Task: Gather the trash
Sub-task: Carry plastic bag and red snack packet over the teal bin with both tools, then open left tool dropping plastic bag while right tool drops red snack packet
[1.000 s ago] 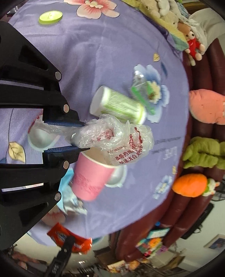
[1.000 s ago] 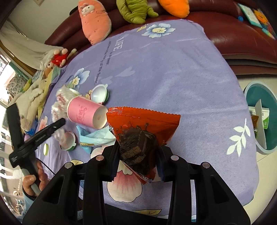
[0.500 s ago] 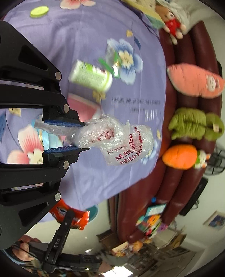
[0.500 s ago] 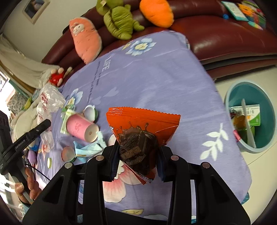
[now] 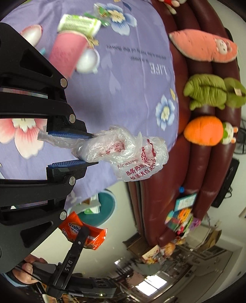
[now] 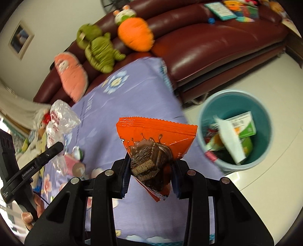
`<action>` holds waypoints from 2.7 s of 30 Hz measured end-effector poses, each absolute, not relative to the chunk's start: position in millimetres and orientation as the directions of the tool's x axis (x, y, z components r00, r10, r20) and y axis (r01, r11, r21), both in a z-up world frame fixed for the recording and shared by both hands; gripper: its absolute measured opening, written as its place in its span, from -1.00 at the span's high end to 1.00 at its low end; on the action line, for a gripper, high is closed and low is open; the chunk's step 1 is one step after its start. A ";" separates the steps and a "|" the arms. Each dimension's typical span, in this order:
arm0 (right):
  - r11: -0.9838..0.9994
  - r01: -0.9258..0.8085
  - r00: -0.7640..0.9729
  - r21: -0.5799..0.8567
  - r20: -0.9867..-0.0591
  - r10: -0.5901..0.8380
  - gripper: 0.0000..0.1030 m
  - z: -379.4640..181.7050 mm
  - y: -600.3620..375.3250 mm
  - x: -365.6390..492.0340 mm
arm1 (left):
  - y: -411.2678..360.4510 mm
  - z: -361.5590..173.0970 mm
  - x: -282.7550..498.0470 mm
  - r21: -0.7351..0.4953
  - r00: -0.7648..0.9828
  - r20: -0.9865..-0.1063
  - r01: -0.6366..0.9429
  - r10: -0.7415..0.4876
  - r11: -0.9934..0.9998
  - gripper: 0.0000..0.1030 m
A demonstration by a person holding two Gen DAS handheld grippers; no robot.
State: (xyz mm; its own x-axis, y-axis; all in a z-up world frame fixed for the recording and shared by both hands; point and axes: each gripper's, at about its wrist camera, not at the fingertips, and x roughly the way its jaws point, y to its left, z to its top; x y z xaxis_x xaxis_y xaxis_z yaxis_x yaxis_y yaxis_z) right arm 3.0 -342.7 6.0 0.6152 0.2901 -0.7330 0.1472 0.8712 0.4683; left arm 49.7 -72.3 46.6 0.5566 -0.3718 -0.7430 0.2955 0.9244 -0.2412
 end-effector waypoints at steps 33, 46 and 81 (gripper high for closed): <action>0.767 0.432 0.658 0.474 -0.748 0.091 0.31 -34.4 -526.8 -12.0 | -331.8 -42.2 103.9 -0.184 0.301 -0.855 0.585 -0.422 0.790 0.57; 0.753 0.480 0.618 0.450 -0.783 0.074 0.31 -52.6 -541.2 -10.3 | -373.3 -83.2 113.5 -0.184 0.240 -0.885 0.609 -0.400 0.772 -0.47; 0.811 0.460 0.541 0.362 -0.839 0.067 -0.51 -38.4 -486.0 11.9 | -264.9 -60.4 106.4 -0.253 0.272 -0.870 0.468 -0.411 0.847 -0.71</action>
